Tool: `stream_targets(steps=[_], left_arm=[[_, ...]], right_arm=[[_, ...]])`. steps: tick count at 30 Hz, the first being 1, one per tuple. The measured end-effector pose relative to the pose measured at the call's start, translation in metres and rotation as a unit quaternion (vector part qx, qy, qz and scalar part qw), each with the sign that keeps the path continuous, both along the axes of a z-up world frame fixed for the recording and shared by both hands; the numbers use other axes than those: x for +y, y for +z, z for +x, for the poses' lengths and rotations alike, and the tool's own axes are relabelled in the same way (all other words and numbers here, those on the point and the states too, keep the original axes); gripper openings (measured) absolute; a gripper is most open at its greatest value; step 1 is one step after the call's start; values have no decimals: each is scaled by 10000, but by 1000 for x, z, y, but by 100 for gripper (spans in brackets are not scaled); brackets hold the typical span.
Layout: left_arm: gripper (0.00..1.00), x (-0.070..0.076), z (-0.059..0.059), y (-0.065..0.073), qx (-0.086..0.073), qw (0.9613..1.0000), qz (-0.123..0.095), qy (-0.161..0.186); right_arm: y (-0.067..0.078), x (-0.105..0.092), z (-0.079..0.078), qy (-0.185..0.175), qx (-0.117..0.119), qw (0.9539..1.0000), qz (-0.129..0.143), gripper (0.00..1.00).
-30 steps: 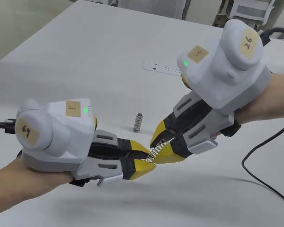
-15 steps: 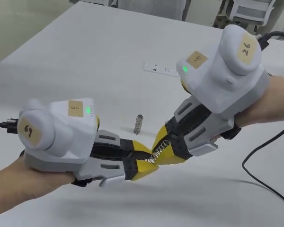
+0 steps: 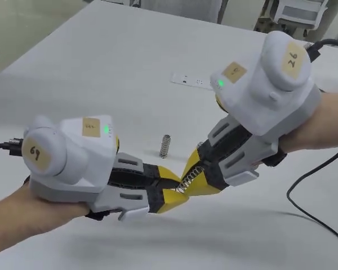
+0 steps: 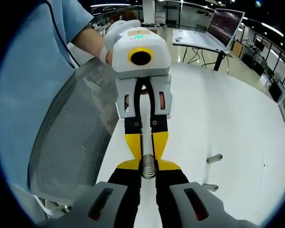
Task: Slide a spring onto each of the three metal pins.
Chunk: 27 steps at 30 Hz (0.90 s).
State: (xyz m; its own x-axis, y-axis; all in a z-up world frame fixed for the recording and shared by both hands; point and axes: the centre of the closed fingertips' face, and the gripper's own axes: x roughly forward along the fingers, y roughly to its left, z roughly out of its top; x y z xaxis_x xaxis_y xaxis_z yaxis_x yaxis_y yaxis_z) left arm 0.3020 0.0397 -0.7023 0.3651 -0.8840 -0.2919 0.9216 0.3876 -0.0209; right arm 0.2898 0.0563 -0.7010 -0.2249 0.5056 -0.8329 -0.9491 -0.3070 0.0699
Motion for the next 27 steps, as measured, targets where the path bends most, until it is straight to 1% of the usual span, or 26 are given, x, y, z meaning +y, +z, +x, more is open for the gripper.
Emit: stream_targets(steps=[4,10,12,14,17,19,20,22,23,25,27], left_arm=[[2,-1,0,1,1,10000,-14,-19],[2,-3,0,0,-60,10000,16,-44],[2,-3,-1,0,-22,10000,11,-50],[3,-3,0,-1,-29,10000,22,-51],[3,-3,0,-1,6,10000,1,-39],[8,-2,0,-3,59,10000,26,-29],[11,-2,0,-3,43,10000,40,-20],[15,-1,-1,-5,99,9999,59,-3],[18,-1,-1,-6,83,9999,66,-2],[21,-1,-1,-7,121,9999,70,8],[26,0,-1,-8,141,9999,69,43]], right_arm=[[1,0,0,-33,23,10000,-23,7],[0,-2,1,-44,26,10000,-62,7],[0,-2,1,-40,31,10000,-69,7],[-1,-2,1,-40,31,10000,-77,7],[-1,-2,2,-41,23,10000,-86,7],[-1,-3,3,-46,2,9999,-99,7],[-1,-3,4,-51,-4,9999,-100,7],[0,-3,4,-60,-6,9999,-98,7],[0,-4,4,-66,-7,9999,-102,7],[0,-4,5,-67,-21,9999,-110,7],[0,-5,5,-82,-15,9999,-111,7]])
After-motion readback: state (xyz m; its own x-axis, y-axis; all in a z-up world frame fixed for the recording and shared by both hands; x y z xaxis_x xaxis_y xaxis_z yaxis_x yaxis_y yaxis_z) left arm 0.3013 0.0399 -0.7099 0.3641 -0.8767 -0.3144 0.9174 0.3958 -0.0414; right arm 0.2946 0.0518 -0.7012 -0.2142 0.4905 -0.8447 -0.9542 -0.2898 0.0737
